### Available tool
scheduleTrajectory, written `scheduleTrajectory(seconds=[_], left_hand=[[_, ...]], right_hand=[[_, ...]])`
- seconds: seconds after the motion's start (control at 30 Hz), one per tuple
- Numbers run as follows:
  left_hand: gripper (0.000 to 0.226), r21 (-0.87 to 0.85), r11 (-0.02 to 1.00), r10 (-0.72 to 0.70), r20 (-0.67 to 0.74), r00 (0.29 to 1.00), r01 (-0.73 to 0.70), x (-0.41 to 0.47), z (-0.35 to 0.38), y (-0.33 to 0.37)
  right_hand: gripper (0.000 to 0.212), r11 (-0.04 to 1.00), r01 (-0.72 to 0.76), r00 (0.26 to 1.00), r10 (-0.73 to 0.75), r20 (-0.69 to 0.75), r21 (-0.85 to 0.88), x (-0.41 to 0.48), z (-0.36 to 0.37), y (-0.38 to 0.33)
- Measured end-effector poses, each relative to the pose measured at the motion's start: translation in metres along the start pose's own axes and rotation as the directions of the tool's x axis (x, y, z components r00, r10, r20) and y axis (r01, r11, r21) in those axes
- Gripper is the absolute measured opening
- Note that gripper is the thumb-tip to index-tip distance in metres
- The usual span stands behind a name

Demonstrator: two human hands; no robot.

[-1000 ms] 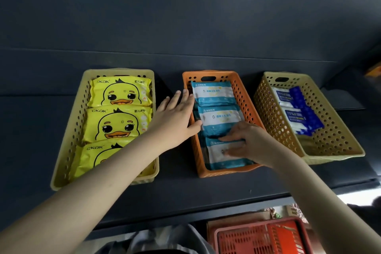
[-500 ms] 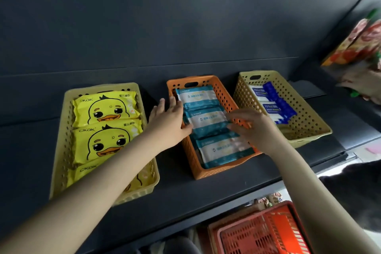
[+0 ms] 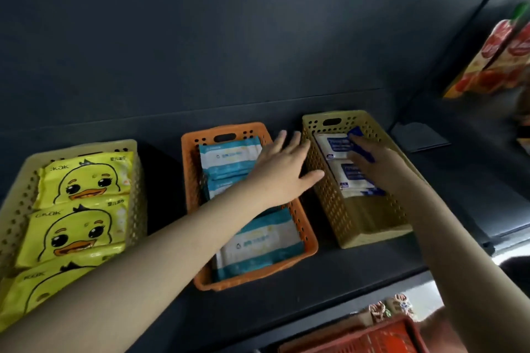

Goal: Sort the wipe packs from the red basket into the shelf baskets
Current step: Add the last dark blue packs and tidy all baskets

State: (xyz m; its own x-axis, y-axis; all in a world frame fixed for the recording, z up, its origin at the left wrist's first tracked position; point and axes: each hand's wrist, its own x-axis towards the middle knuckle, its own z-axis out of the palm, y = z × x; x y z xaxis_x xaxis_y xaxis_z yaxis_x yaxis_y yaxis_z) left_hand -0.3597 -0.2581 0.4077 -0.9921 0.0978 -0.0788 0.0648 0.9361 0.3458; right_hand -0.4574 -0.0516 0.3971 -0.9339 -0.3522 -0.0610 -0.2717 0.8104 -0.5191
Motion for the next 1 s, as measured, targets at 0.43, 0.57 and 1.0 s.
scheduleTrajectory(seconds=[0.43, 0.57, 1.0], left_hand=[[0.1, 0.098, 0.995, -0.024, 0.141, 0.99, 0.01, 0.051, 0.023, 0.016], [0.1, 0.099, 0.995, -0.037, 0.153, 0.988, 0.022, 0.05, 0.024, 0.016], [0.099, 0.065, 0.998, -0.031, 0.163, 0.986, 0.02, 0.05, 0.023, 0.015]], right_hand=[[0.066, 0.925, 0.134, 0.917, 0.02, 0.397, -0.355, 0.059, 0.038, 0.049], [0.063, 0.91, 0.158, 0.919, 0.007, 0.394, -0.384, 0.057, 0.029, 0.045], [0.062, 0.924, 0.002, 0.964, 0.099, 0.245, -0.383, 0.022, 0.024, 0.032]])
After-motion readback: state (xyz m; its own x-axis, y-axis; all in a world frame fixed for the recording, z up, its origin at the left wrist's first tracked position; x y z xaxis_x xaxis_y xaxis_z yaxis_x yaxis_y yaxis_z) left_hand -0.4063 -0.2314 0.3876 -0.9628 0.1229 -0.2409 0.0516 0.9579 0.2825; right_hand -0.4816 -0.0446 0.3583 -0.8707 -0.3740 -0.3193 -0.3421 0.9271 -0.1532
